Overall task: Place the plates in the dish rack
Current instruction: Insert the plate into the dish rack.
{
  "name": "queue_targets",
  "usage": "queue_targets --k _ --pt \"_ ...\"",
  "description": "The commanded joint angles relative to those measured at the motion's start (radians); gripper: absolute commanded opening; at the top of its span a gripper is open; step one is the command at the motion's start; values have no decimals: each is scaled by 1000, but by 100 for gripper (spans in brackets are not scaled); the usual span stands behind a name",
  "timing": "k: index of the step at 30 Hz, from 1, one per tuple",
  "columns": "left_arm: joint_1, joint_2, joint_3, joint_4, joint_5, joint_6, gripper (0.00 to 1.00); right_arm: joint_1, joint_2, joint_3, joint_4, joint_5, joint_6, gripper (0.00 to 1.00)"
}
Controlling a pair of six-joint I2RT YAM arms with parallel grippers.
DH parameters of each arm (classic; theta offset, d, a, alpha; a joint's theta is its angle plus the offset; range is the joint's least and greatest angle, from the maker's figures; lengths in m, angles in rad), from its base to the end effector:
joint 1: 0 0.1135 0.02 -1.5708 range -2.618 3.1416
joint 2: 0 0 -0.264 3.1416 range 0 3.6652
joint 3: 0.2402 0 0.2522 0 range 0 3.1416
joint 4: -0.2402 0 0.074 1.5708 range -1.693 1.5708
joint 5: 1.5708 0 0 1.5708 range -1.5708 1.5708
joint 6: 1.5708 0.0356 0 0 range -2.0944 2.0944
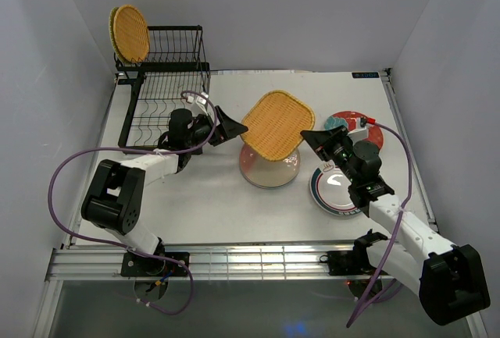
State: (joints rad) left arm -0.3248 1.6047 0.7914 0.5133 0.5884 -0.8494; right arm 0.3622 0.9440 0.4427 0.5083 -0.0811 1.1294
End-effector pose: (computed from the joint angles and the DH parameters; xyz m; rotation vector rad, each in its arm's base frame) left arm 0.3158 -0.1272 0.2100 -0.0871 2.0488 -1.3224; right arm 0.2031 0.0800 0.2630 0.5724 1.6040 1.2135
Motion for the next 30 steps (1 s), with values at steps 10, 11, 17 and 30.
queue_targets --k 10,11,17,30 --pt "-5 -40 -31 97 129 -79 93 12 -19 -7 243 -117 46 8" --pt "-6 -38 -29 99 133 -82 92 14 -17 -7 245 -118 43 8" --pt "-7 -45 -35 113 137 -82 88 29 7 -4 253 -131 32 8" --pt "-5 -72 -52 146 162 -86 62 35 24 -19 269 -121 0 8"
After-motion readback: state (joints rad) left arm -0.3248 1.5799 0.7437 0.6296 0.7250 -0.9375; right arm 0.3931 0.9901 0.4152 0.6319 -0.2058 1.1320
